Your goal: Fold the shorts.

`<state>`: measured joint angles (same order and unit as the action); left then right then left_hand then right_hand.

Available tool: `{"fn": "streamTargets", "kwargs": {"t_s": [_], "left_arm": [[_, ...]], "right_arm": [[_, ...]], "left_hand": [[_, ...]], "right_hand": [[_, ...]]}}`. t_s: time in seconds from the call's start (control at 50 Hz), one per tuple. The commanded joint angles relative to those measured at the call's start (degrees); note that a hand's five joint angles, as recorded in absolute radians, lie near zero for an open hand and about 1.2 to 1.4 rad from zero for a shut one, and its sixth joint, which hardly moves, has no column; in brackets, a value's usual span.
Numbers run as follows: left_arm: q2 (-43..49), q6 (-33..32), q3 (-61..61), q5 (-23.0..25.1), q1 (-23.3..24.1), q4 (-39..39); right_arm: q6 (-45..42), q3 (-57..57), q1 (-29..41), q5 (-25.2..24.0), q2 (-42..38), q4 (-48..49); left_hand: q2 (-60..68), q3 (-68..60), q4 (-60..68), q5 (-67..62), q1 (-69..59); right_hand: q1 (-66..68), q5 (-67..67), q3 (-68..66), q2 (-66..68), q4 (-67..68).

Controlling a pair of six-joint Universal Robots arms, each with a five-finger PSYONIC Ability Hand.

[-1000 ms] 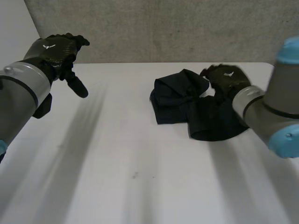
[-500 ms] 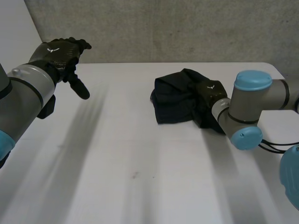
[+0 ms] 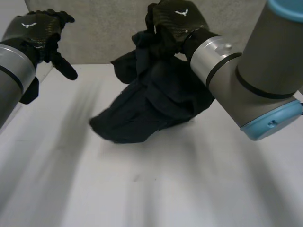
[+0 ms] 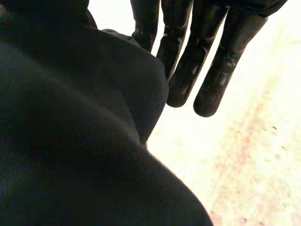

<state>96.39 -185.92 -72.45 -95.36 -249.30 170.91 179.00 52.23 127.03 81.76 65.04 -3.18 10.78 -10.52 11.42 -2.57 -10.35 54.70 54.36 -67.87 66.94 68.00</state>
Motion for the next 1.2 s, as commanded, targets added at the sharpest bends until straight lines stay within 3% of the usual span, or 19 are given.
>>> {"fn": "streamTargets", "kwargs": {"t_s": [0.02,0.12,0.18,0.24,0.26,0.32,0.44,0.54,0.7,0.98,1.2], "left_arm": [[-0.85,0.12,0.03,0.17,-1.36,-0.05],[-0.76,0.21,-0.15,0.26,-0.92,-0.05],[-0.59,0.12,-0.59,0.35,-0.66,-0.05],[-0.06,0.04,-1.29,0.35,-0.13,-0.14],[0.03,0.12,-1.38,0.26,0.04,-0.23],[1.08,0.47,-1.55,0.09,1.71,-0.58],[1.43,-0.05,-4.80,-0.09,8.65,-0.85],[1.17,-0.23,-7.00,0.09,10.68,0.30],[7.31,-0.49,-7.18,0.00,10.94,3.11],[25.85,-0.93,1.33,0.79,7.43,3.47],[27.71,-0.76,1.79,0.61,6.64,3.20]], "right_arm": [[0.83,7.52,-1.86,4.81,2.02,-3.85],[-6.10,14.72,-11.86,4.64,0.89,-5.00],[-8.39,16.67,-14.43,4.64,-0.52,-4.56],[-10.42,16.94,-14.44,4.20,-3.24,-4.12],[-10.51,16.85,-14.61,4.20,-3.95,-4.03],[-10.34,16.68,-14.96,4.20,-4.04,-3.94],[-10.77,18.52,-14.61,4.63,-1.94,-3.77],[-11.91,25.28,-14.61,3.49,6.67,-3.85],[-25.44,44.51,-7.95,-7.30,18.90,-3.42],[-25.63,58.07,-3.19,-8.55,11.71,16.62],[-25.80,56.93,-0.73,-8.37,3.17,22.76]], "left_hand": [[-0.40,0.13,-1.03,2.19,-0.03],[-0.40,0.13,-1.03,2.19,-0.03],[-0.23,-0.03,-0.87,2.02,-0.20],[0.11,-0.37,-0.53,1.68,-0.54],[0.27,-0.54,-0.36,1.51,-0.70],[0.94,-1.21,0.31,0.84,-1.37],[2.29,-2.56,1.66,-0.51,-2.72],[2.13,-2.39,1.49,-0.34,-2.56],[2.46,-2.73,1.83,-0.67,-2.89],[3.81,-4.07,3.17,-2.02,-4.24],[3.81,-4.07,3.17,-2.02,-4.24]], "right_hand": [[25.30,15.64,-12.13,13.06,12.00],[25.30,15.64,-12.13,13.06,12.00],[25.30,15.64,-12.13,13.06,12.00],[2.41,-7.24,10.76,-9.82,-10.89],[-21.00,-30.65,34.17,-33.23,-34.30],[-44.70,-54.36,57.87,-56.94,-58.00],[-44.70,-54.36,57.87,-56.94,-58.00],[-44.70,-54.36,57.87,-56.94,-58.00],[-32.70,-42.35,45.87,-44.93,-46.00],[-22.58,-32.24,35.76,-34.82,-35.88],[-14.19,-23.84,27.36,-26.42,-27.48]]}}
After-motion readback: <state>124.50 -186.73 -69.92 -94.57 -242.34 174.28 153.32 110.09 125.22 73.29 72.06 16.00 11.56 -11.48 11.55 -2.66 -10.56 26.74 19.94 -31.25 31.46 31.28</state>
